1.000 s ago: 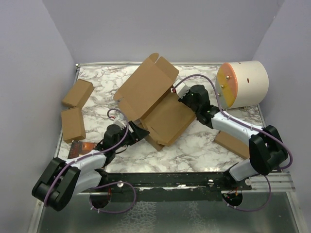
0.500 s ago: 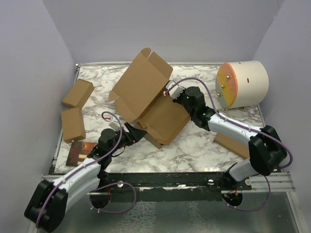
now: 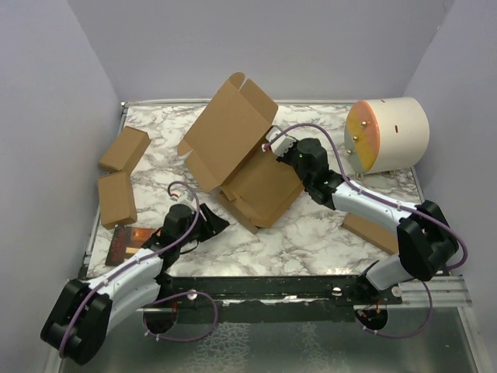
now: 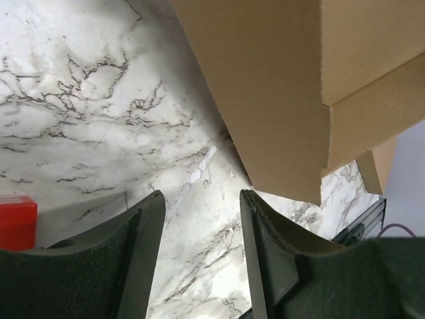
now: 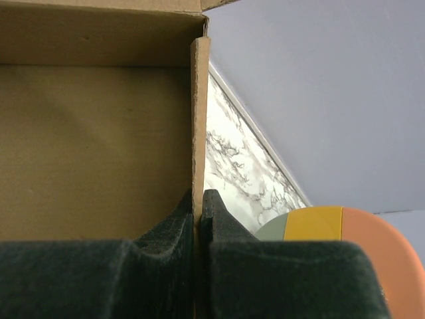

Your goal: Fold the paper box

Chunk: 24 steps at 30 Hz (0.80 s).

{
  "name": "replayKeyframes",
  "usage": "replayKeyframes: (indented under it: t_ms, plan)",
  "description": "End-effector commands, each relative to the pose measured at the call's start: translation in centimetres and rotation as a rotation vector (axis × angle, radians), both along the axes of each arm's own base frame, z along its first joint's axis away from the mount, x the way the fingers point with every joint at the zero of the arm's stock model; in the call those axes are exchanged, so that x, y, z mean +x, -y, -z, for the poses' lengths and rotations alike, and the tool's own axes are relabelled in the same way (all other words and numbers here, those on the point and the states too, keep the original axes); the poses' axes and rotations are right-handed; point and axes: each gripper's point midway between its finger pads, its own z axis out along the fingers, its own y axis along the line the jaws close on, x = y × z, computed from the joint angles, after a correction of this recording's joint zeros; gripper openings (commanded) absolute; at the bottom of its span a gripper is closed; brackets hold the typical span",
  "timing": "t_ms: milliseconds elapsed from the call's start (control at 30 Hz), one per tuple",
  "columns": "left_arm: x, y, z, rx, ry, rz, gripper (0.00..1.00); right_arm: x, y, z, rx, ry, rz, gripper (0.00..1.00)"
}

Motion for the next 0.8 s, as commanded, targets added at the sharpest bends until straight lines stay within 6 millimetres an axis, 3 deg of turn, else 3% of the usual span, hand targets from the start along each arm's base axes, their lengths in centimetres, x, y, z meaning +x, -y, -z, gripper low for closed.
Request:
replayKeyframes:
  t_ms: [0,367,767]
  plan:
    - [1.8,1.3,-1.5,-0.041,0.114,0.036,0.53,0.2,0.4,-0.8,0.016,0.041,0.028,0.02]
    - [3.6,3.4,-1.9,-0.106,0.230,0.103,0.58,0.2,0.2,-0.3,0.022,0.022,0.020,0.02]
    - [3.1,5.2,-3.7,-0.217,0.356,0.210,0.59,0.0,0.1,0.0,0.024,0.012,0.013,0.02]
